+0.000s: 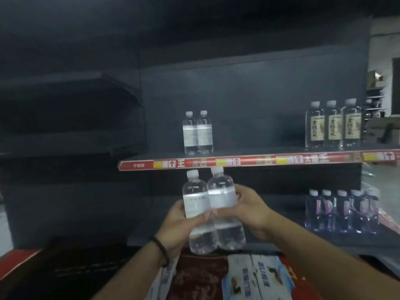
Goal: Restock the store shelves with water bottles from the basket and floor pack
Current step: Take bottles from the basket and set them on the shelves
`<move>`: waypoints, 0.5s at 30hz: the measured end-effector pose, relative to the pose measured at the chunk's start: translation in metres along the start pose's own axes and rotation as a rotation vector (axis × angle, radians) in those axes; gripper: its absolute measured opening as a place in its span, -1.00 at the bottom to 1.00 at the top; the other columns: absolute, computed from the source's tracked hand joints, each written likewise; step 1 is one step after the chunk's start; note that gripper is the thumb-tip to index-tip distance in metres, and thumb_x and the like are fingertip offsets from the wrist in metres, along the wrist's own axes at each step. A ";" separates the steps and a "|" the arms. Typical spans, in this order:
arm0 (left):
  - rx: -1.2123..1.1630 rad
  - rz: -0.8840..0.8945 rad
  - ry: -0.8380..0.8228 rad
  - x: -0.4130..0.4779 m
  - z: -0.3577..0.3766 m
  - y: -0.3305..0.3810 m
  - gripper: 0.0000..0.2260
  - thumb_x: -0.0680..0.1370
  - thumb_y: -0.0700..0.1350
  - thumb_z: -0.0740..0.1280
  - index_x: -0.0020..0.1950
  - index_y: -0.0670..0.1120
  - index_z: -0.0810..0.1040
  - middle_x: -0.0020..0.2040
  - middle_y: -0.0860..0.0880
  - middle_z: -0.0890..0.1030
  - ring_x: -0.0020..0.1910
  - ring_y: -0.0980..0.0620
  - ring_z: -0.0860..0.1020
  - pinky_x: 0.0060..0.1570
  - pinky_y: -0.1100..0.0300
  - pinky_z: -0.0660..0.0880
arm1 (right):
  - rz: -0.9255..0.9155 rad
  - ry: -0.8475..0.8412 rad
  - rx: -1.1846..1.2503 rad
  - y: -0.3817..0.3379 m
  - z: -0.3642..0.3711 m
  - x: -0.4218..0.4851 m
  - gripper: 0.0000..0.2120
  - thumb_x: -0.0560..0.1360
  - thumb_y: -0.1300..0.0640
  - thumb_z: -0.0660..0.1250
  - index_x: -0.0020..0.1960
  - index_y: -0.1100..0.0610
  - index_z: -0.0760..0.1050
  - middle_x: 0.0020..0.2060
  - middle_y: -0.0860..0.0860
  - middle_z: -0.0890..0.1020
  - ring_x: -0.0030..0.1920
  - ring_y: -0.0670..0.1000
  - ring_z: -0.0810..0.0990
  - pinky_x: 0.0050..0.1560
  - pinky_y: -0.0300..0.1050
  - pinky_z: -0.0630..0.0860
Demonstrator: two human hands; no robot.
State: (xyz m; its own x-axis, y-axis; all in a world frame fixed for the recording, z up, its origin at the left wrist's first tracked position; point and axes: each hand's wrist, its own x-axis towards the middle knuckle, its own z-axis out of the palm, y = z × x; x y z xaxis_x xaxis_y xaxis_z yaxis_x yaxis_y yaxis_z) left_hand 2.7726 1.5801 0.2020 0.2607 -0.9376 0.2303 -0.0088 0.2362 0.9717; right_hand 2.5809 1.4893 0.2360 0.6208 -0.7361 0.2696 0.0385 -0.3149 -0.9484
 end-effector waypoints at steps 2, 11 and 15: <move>0.035 0.037 0.042 0.028 -0.010 0.035 -0.44 0.40 -0.22 0.63 0.36 -0.11 0.55 0.18 -0.07 0.74 0.19 -0.07 0.71 0.30 -0.15 0.59 | -0.063 0.079 -0.026 -0.028 -0.002 0.033 -0.36 0.24 0.29 0.75 0.26 0.14 0.62 0.08 0.08 0.78 0.09 0.14 0.77 0.19 0.21 0.68; 0.228 0.239 0.213 0.169 -0.053 0.134 -0.36 0.30 -0.02 0.73 0.31 0.06 0.55 0.16 0.07 0.72 0.12 0.06 0.71 0.19 -0.02 0.65 | -0.196 0.365 -0.184 -0.097 -0.007 0.185 -0.26 0.17 -0.05 0.78 0.27 0.01 0.57 0.09 -0.07 0.74 0.13 0.03 0.72 0.21 0.08 0.68; 0.356 0.264 0.247 0.220 -0.081 0.139 -0.46 0.36 0.01 0.69 0.27 0.13 0.58 0.14 0.12 0.71 0.11 0.11 0.69 0.21 0.02 0.64 | -0.162 0.461 -0.318 -0.099 -0.009 0.240 -0.13 0.21 -0.18 0.75 0.41 0.04 0.50 0.26 -0.01 0.67 0.26 0.10 0.65 0.31 0.10 0.62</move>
State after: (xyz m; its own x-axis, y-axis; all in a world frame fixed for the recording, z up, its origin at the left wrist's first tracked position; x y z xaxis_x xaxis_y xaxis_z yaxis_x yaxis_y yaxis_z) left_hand 2.9064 1.4274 0.3836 0.4254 -0.7590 0.4929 -0.4225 0.3150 0.8498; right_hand 2.7185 1.3384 0.3957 0.2191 -0.8258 0.5197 -0.1767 -0.5574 -0.8112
